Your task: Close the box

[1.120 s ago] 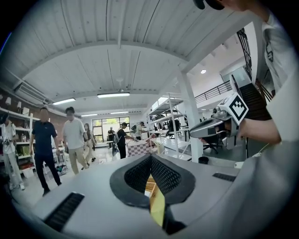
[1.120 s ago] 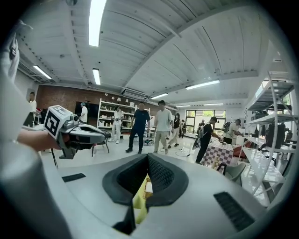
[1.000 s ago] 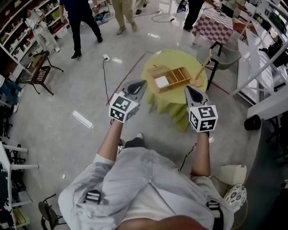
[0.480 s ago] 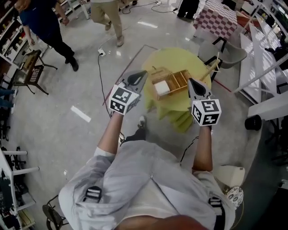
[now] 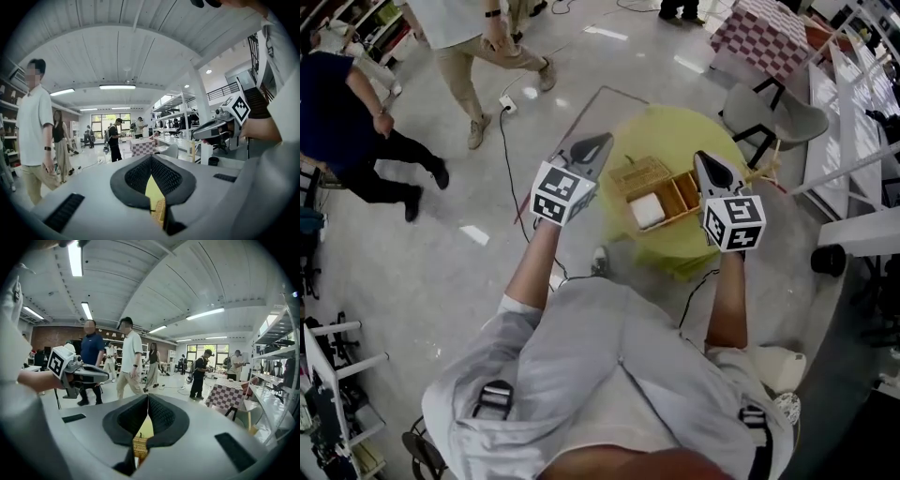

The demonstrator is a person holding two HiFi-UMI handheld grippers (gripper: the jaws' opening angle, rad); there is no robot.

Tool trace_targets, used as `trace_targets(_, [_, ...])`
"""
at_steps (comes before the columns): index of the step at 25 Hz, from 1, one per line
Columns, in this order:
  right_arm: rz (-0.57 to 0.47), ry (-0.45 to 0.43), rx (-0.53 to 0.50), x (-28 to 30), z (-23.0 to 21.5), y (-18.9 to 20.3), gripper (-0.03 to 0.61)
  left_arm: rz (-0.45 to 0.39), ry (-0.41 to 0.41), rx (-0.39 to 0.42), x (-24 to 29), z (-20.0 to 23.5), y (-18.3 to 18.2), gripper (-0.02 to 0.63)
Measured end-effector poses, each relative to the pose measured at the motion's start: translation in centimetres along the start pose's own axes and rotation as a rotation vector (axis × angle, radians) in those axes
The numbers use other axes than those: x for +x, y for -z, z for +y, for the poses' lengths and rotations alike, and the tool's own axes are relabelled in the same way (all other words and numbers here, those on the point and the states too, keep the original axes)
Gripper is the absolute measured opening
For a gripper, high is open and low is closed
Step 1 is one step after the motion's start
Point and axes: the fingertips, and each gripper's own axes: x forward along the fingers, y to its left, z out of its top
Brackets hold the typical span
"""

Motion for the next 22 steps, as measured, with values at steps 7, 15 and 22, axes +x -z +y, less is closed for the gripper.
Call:
trace_targets(7, [0.066, -0.010, 0.013, 6.6, -1.6, 1.0, 0.025, 0.020, 0.013, -0.016, 3.8, 5.0, 1.2, 0.028])
trace_targets(15, [0.196, -0.079, 0.040, 14.3, -1.1, 4.0, 0.057, 0.091, 0.005, -0.088, 5.4, 10.2, 5.3, 0.028])
trace_targets(22, [0.371, -0.211, 0.037, 20.0, 1.1, 9.9, 0.114, 0.164, -0.032, -0.180, 6.1, 11.8, 10.7, 0.028])
